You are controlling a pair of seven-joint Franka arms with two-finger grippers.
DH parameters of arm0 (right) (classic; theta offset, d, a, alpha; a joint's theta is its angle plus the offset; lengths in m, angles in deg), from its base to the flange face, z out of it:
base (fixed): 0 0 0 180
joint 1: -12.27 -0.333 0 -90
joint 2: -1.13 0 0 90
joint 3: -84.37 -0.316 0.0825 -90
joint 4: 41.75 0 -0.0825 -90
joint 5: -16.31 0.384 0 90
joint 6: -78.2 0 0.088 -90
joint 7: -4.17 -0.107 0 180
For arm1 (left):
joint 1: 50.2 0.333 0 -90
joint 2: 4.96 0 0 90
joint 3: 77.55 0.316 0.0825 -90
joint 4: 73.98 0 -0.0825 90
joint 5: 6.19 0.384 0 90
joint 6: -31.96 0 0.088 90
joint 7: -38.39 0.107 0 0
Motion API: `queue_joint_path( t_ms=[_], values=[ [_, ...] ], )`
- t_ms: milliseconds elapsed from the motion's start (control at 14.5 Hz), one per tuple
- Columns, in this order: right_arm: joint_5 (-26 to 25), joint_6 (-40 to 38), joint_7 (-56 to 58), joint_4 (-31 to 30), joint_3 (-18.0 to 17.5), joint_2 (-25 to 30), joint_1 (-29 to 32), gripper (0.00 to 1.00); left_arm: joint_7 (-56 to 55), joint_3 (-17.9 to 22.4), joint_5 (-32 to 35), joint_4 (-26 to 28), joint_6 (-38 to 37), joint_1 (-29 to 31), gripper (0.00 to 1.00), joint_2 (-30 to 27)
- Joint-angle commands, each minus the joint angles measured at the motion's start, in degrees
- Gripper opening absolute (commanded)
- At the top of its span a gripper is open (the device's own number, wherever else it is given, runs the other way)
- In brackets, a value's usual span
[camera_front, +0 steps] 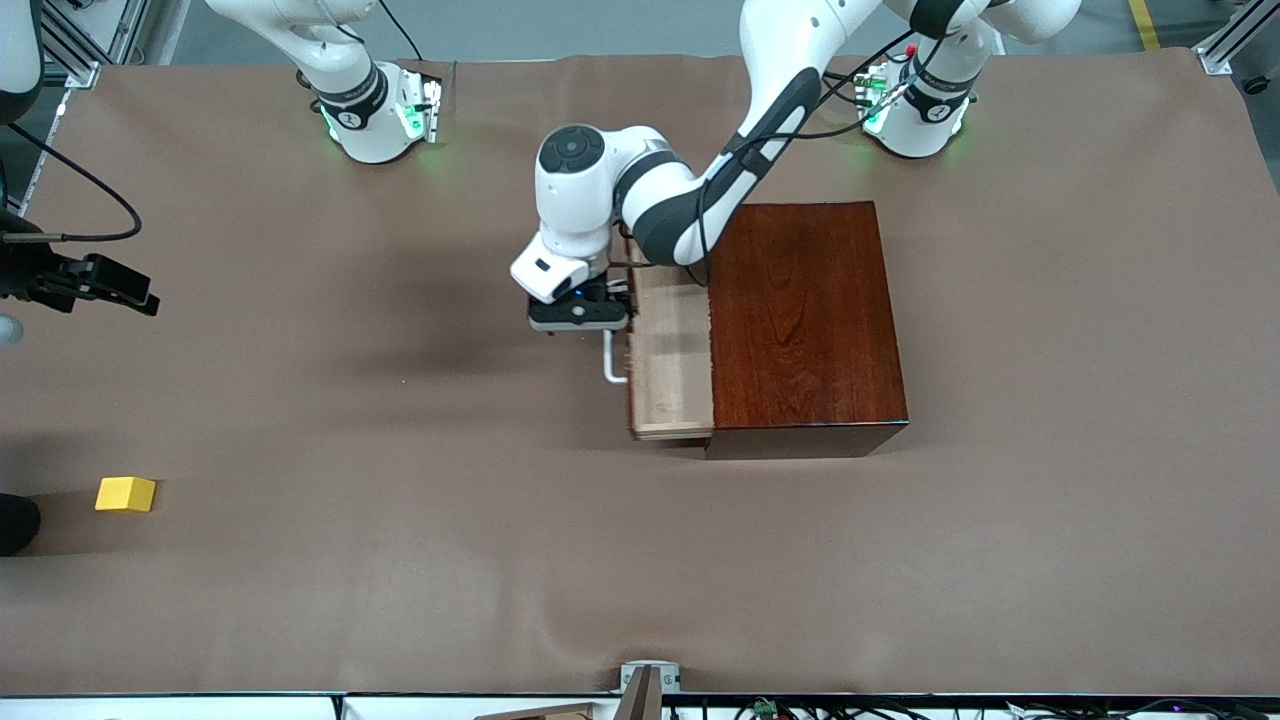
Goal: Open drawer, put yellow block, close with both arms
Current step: 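Pull the drawer open with the left gripper, then grasp the yellow cube with the right gripper while the left gripper withdraws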
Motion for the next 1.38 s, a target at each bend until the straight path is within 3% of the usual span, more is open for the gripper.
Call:
queue_joint_path(
  t_ms=[0,829,967,1312],
  values=[
    [0.23,-0.1,-0.58,-0.61,0.16,0.8,-0.18,1.0,-0.72,-0.41,-1.34,-3.48,4.23,-1.16,1.0,2.94],
    [-0.9,0.34,0.38,0.0,0.34,0.45,0.52,1.0,-0.8,0.12,-1.43,-3.39,3.53,-0.99,1.0,-0.31],
    [-1.0,2.96,3.62,1.4,1.39,-0.51,4.18,1.0,-1.24,0.2,-1.52,-3.39,3.09,-0.64,1.0,-1.54],
    [-1.08,3.15,19.79,15.97,1.4,-14.37,14.22,1.0,-4.4,1.0,-1.52,-3.04,-5.95,7.95,1.0,-8.38]
  ],
)
